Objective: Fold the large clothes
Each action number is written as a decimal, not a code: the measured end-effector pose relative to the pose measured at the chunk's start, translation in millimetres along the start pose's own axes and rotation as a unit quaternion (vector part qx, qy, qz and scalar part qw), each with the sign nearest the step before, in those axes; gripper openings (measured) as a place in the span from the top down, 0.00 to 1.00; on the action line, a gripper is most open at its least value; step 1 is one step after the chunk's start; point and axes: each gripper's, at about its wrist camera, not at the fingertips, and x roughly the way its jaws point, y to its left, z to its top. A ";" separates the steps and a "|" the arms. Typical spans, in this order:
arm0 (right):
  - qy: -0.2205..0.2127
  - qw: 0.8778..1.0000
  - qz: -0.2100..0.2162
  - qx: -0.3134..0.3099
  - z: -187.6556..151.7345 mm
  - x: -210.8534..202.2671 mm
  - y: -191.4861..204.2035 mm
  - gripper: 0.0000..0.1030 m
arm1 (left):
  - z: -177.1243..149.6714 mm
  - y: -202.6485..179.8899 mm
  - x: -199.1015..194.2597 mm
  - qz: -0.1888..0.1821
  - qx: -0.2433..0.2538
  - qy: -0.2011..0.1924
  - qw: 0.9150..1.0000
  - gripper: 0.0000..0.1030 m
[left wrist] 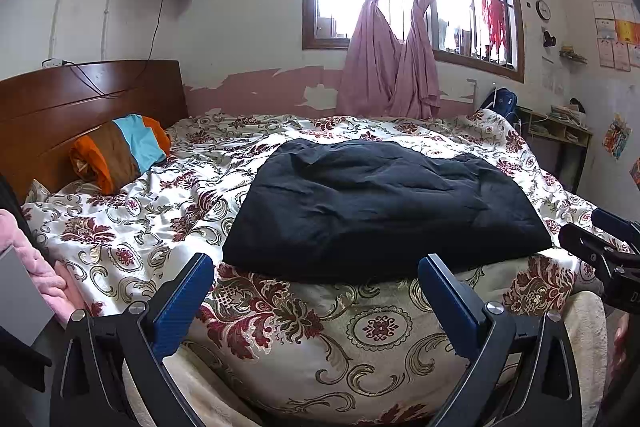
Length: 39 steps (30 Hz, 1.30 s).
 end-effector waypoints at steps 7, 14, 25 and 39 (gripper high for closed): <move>0.000 1.000 0.000 0.000 0.3 -0.1 -0.2 0.08 | 0.1 0.0 0.2 0.000 0.000 0.001 1.000 0.00; 0.000 1.000 0.000 0.000 0.5 -0.2 -0.2 0.08 | 0.5 -0.2 0.0 -0.001 0.000 0.001 1.000 0.00; 0.003 1.000 0.000 0.001 -3.6 0.9 3.7 0.08 | -3.7 -5.1 0.2 0.002 0.022 0.001 1.000 0.00; 0.009 1.000 -0.002 0.007 -5.1 3.4 6.9 0.08 | -4.9 3.6 6.1 0.007 0.006 0.013 1.000 0.00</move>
